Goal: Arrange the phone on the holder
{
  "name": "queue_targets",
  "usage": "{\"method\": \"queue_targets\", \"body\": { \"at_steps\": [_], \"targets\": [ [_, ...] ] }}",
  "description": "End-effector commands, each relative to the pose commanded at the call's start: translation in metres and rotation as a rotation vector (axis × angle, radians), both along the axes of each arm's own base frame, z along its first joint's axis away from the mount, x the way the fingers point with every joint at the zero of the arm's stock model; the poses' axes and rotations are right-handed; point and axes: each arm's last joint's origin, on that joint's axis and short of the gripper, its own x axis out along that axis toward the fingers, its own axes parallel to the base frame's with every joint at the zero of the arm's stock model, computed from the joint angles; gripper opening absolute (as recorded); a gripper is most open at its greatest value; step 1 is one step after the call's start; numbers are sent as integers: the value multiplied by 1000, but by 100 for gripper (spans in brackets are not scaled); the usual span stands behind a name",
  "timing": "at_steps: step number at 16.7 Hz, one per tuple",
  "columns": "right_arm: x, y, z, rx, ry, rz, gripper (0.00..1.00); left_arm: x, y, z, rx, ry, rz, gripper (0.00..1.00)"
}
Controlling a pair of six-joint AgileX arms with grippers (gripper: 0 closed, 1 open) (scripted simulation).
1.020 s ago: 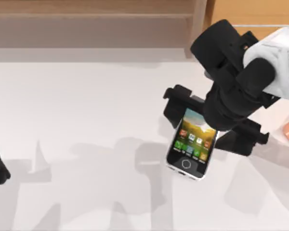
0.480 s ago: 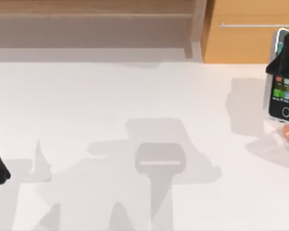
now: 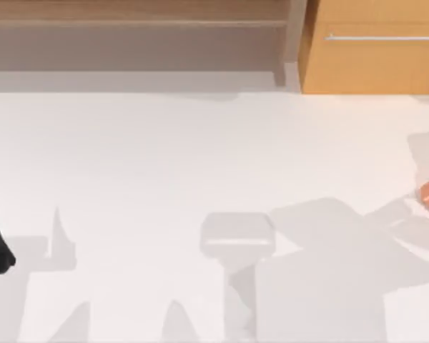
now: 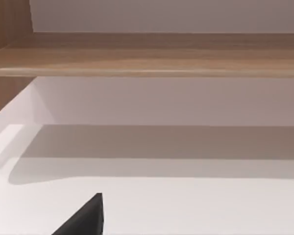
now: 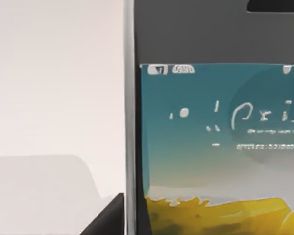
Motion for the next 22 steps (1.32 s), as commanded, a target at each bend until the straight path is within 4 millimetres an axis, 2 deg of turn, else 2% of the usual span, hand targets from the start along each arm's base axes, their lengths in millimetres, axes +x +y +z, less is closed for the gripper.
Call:
{"method": "queue_targets", "body": {
  "at_steps": [4,8,16,20,22],
  "targets": [
    [-24,-29,-19,-56,-154,79,0,0,0,0,0,0,0,100],
    [-40,-44,-29,-93,-280,130,0,0,0,0,0,0,0,100],
    [-42,-47,-31,-99,-314,144,0,0,0,0,0,0,0,100],
    [-41,-44,-11,-132,-404,138,0,0,0,0,0,0,0,100],
    [-38,-40,-9,-147,-423,136,0,0,0,0,0,0,0,100]
  ]
}}
